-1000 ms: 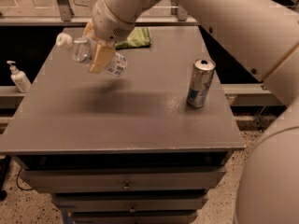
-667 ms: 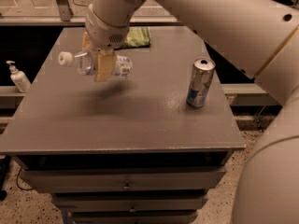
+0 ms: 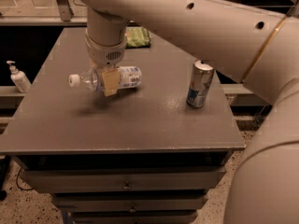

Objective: Knock blue plastic bottle over

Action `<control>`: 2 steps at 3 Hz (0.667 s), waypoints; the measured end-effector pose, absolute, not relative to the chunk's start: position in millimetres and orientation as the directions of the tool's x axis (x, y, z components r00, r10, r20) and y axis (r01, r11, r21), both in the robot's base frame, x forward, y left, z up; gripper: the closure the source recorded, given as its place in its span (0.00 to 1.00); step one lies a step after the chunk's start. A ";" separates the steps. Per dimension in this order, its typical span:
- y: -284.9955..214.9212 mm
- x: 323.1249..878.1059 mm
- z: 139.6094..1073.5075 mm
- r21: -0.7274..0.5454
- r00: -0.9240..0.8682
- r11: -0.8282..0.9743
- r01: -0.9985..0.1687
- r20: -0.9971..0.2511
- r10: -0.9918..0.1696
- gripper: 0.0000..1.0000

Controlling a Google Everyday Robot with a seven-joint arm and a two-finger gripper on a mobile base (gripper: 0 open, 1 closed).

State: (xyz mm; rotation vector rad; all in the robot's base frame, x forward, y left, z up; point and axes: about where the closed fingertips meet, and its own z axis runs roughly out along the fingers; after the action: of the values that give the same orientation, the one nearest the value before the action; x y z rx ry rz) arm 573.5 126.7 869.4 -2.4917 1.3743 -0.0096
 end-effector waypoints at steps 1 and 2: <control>122.8 572.7 854.4 -0.233 0.514 -0.483 -0.844 -0.100 -0.852 0.59; 120.8 571.6 847.2 -0.220 0.501 -0.475 -0.852 -0.081 -0.862 0.36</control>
Offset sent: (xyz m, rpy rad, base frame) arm -0.0022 -0.0078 -0.0311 -0.0955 0.0101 -0.0690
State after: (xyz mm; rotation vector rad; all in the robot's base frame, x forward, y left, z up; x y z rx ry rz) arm 571.6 120.8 847.2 -2.5137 1.4620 -0.0606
